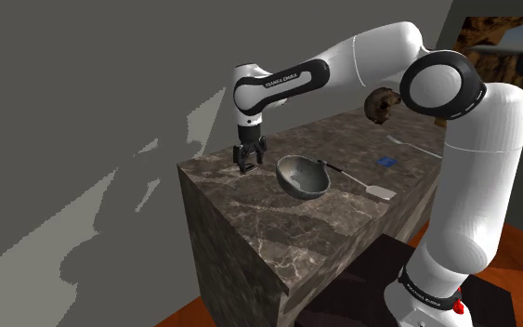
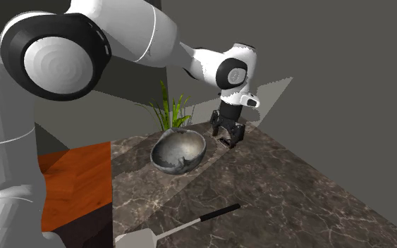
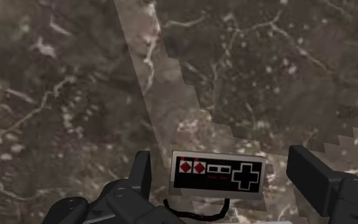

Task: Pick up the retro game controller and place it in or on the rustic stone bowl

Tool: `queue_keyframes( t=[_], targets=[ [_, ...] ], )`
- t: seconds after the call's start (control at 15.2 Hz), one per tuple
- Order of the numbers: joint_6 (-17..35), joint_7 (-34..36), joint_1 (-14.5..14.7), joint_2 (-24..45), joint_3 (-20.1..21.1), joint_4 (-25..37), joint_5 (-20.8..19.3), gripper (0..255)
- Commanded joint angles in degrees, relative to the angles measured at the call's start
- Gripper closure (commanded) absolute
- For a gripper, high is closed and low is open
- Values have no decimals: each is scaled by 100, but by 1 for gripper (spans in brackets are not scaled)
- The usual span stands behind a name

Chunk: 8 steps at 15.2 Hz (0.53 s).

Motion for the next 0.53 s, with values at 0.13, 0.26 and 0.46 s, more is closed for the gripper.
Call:
queue_keyframes(
  t=[0.13, 0.26, 0.46],
  targets=[
    [64, 5, 5, 11, 2, -51, -1, 0],
    [64, 5, 5, 12, 2, -51, -1, 0],
    [63, 5, 4, 12, 2, -50, -1, 255]
  ],
)
